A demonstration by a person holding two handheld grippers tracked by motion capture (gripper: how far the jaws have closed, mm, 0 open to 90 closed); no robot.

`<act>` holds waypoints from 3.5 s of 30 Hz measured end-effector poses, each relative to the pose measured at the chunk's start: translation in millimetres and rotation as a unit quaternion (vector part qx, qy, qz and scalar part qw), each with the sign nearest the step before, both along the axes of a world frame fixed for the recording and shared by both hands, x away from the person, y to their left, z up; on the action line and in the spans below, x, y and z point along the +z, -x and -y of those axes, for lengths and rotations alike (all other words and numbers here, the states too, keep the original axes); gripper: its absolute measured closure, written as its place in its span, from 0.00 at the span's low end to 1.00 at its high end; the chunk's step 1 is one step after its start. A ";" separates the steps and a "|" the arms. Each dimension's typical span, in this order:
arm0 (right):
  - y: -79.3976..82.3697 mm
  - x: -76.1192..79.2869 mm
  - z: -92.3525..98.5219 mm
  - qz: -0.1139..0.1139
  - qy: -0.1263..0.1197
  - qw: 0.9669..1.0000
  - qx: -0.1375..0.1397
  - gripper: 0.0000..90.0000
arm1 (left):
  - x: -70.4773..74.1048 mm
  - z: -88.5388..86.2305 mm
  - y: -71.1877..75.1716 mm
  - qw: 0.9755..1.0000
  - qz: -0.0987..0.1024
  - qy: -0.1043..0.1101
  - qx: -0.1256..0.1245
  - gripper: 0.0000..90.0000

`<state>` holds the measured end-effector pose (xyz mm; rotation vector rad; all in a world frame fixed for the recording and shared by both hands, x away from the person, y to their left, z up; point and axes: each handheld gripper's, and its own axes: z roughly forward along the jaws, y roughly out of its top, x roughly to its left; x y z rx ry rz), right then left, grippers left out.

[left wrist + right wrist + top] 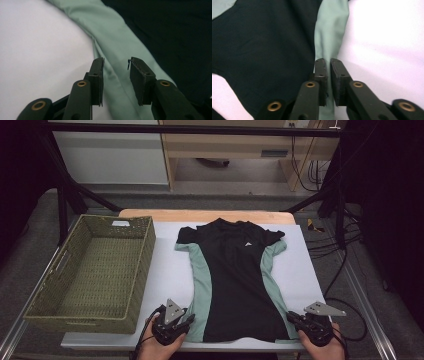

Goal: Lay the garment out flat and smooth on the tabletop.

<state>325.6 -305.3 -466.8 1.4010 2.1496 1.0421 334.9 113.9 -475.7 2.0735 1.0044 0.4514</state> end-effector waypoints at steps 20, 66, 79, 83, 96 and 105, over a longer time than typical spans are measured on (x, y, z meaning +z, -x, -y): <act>-3.3 -2.0 -2.3 0.002 0.001 1.000 -0.009 0.72 | -2.1 -0.6 0.1 1.000 0.005 -0.023 -0.010 0.98; -4.4 -7.9 -24.7 -0.027 0.037 0.998 0.050 0.97 | 6.2 -30.9 0.0 0.999 0.018 -0.006 0.047 0.98; 6.2 6.3 -4.0 -0.015 0.019 0.999 0.026 0.97 | 3.4 -23.8 6.6 1.000 -0.005 -0.010 0.021 0.98; 3.1 -0.6 -6.0 -0.023 0.018 0.999 0.029 0.90 | 5.3 -29.1 7.0 0.999 0.001 -0.006 0.039 0.99; -2.9 -9.0 -11.2 -0.028 0.015 0.999 0.021 0.68 | 4.4 -28.7 7.1 0.999 0.007 -0.003 0.039 0.82; -0.5 -9.9 -16.1 -0.029 0.028 0.998 0.042 0.83 | -5.9 -18.3 1.5 0.999 -0.016 -0.016 0.030 0.73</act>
